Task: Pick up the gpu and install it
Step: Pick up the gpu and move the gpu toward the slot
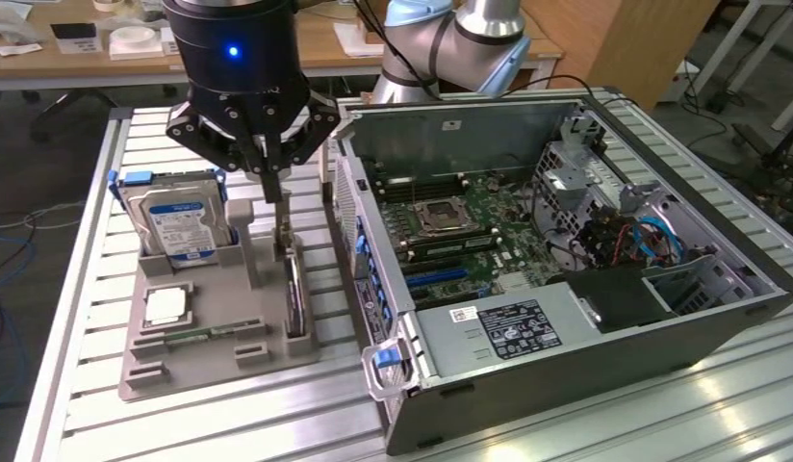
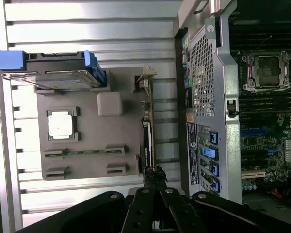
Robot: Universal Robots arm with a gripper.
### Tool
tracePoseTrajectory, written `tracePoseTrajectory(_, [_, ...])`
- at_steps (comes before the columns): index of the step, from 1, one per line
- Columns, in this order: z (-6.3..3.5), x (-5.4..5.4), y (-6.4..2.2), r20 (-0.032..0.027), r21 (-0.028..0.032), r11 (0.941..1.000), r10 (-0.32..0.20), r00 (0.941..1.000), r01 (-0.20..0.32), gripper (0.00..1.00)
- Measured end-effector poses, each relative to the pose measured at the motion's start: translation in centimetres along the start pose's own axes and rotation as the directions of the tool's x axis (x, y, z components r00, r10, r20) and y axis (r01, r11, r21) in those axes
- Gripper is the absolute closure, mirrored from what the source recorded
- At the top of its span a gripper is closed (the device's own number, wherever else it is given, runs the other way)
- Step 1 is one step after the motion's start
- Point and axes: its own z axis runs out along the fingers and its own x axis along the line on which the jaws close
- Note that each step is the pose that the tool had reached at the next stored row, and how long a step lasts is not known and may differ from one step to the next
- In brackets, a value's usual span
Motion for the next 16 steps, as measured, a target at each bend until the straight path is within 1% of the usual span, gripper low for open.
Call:
tracePoseTrajectory(6, [0.0, 0.0, 0.0, 0.0, 0.0, 1.0, 0.0, 1.0, 0.0, 0.89])
tracePoseTrajectory(8, [0.0, 0.0, 0.0, 0.0, 0.0, 1.0, 0.0, 1.0, 0.0, 0.77])
tracePoseTrajectory(9, [0.0, 0.0, 0.0, 0.0, 0.0, 1.0, 0.0, 1.0, 0.0, 0.77])
tracePoseTrajectory(12, [0.0, 0.0, 0.0, 0.0, 0.0, 1.0, 0.0, 1.0, 0.0, 0.59])
tracePoseTrajectory(13, [0.0, 0.0, 0.0, 0.0, 0.0, 1.0, 0.0, 1.0, 0.0, 0.59])
tracePoseTrajectory(14, [0.0, 0.0, 0.0, 0.0, 0.0, 1.0, 0.0, 1.0, 0.0, 0.53])
tracePoseTrajectory(15, [0.0, 0.0, 0.0, 0.0, 0.0, 1.0, 0.0, 1.0, 0.0, 0.53])
tracePoseTrajectory(16, [0.0, 0.0, 0.0, -0.0001, 0.0, 1.0, 0.0, 1.0, 0.0, 0.47])
